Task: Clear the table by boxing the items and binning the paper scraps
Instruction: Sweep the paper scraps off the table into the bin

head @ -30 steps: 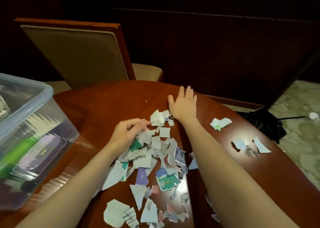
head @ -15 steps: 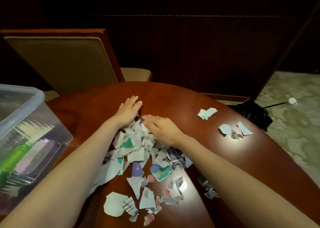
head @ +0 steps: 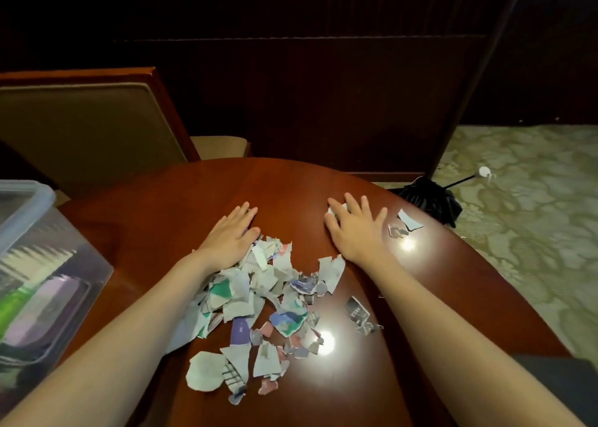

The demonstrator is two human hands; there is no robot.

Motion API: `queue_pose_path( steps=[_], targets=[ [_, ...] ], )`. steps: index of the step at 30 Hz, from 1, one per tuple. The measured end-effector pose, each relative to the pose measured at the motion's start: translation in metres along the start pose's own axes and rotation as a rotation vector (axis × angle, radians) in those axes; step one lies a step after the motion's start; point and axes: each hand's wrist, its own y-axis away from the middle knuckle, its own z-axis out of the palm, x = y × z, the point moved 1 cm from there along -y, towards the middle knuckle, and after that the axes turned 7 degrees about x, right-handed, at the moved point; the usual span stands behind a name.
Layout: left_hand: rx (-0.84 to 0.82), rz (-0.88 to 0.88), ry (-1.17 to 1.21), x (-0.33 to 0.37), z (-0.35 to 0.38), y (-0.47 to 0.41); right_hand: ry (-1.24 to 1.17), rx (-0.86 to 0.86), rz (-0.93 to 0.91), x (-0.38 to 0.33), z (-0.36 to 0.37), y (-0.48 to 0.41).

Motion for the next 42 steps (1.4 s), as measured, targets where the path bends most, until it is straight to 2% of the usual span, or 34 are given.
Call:
queue_pose_path(
  steps=[3,6,7,9,11,14,15,17,20,23,26,27,29,31,33,37,42],
  targets=[
    [-0.001,0.026,0.024,0.000,0.002,0.014,-0.035,-0.009,-0.157,-0.020,0.001,0.025],
    [0.000,0.049,0.024,0.002,0.005,0.027,-0.218,-0.004,-0.238,-0.028,-0.002,0.043],
    [-0.005,0.054,0.018,0.002,0.005,0.031,-0.252,0.071,-0.225,-0.025,-0.005,0.045],
    [-0.006,0.059,-0.001,0.002,0.005,0.037,-0.148,0.375,-0.169,-0.011,-0.013,0.042],
    [0.002,0.065,-0.020,0.002,0.005,0.039,0.001,0.490,-0.019,0.011,-0.018,0.034],
    [0.000,0.072,-0.041,0.003,0.006,0.039,0.044,0.232,0.275,0.043,-0.016,0.030],
    [-0.002,0.072,-0.041,0.003,0.006,0.040,0.024,0.171,0.314,0.048,-0.014,0.030],
    [-0.012,0.088,0.003,0.003,0.005,0.044,0.049,0.122,0.214,0.042,-0.012,0.031],
    [-0.069,0.123,0.197,0.004,-0.001,0.056,-0.001,0.080,-0.016,0.020,-0.008,0.035],
    [-0.036,0.079,0.361,-0.002,-0.021,0.061,-0.181,0.044,-0.071,-0.004,-0.007,0.036],
    [0.179,0.043,0.200,-0.022,-0.036,0.046,-0.342,0.003,-0.127,-0.035,-0.005,0.042],
    [0.200,-0.010,0.133,-0.031,-0.037,0.040,-0.308,-0.016,-0.191,-0.044,-0.002,0.047],
    [0.122,-0.166,0.044,-0.048,-0.029,0.035,-0.297,-0.072,-0.313,-0.056,0.004,0.055],
    [0.047,-0.199,-0.025,-0.056,-0.017,0.035,-0.454,-0.140,-0.317,-0.055,0.007,0.062],
    [0.075,-0.118,-0.045,-0.052,-0.009,0.032,-0.589,-0.112,-0.252,-0.051,0.005,0.060],
    [0.086,-0.040,0.042,-0.035,-0.004,0.014,-0.515,-0.026,-0.163,-0.055,0.005,0.044],
    [0.085,0.006,0.044,-0.018,-0.001,-0.001,-0.401,-0.075,-0.204,-0.059,0.013,0.039]
  ],
)
